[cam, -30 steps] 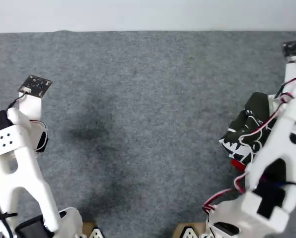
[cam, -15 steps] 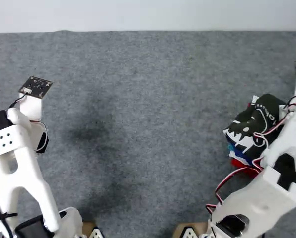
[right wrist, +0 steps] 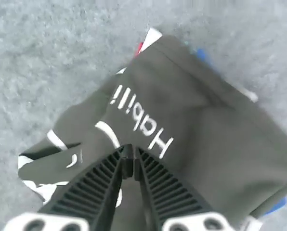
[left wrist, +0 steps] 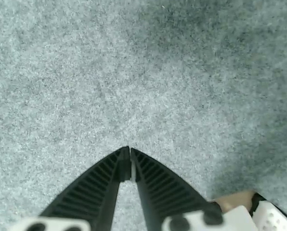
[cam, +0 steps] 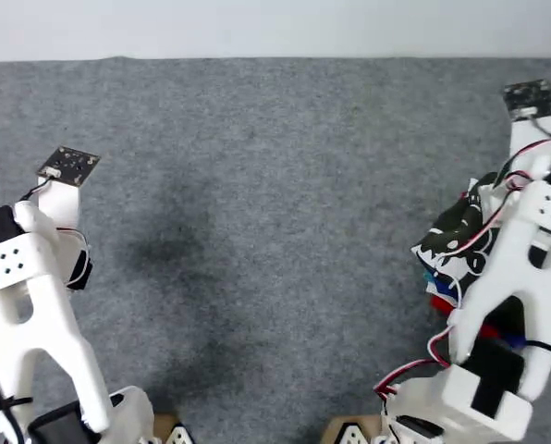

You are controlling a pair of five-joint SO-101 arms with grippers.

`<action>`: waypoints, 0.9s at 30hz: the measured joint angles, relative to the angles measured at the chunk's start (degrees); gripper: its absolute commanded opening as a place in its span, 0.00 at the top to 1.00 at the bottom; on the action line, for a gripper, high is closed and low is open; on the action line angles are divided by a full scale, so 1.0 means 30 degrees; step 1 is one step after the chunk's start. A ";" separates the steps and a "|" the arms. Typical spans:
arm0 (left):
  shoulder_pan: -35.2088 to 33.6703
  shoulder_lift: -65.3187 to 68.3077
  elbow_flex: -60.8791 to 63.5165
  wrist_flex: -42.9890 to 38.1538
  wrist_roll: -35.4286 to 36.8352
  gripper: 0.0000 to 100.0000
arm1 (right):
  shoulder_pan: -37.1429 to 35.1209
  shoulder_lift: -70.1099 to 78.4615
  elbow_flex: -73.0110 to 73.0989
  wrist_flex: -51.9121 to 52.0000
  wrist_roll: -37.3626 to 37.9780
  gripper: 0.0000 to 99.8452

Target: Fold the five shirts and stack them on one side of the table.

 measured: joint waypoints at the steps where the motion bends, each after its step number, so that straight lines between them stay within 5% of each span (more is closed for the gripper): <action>1: 0.0000 0.0000 0.0000 0.0000 0.0000 0.99 | 0.0000 0.0029 0.0088 -0.0029 -0.0293 0.99; 12: 0.0000 0.0000 0.0000 0.0000 0.0000 0.99 | -0.1377 0.5451 0.2960 -0.7033 -0.0821 0.99; 17: 0.0000 0.0000 0.0000 0.0000 0.0000 0.99 | -0.0879 0.4220 0.2081 -0.5333 -0.0821 0.99; 27: 0.0000 0.0000 0.0000 0.0000 0.0000 0.99 | 0.3810 0.0879 0.1729 -0.0703 0.0879 0.99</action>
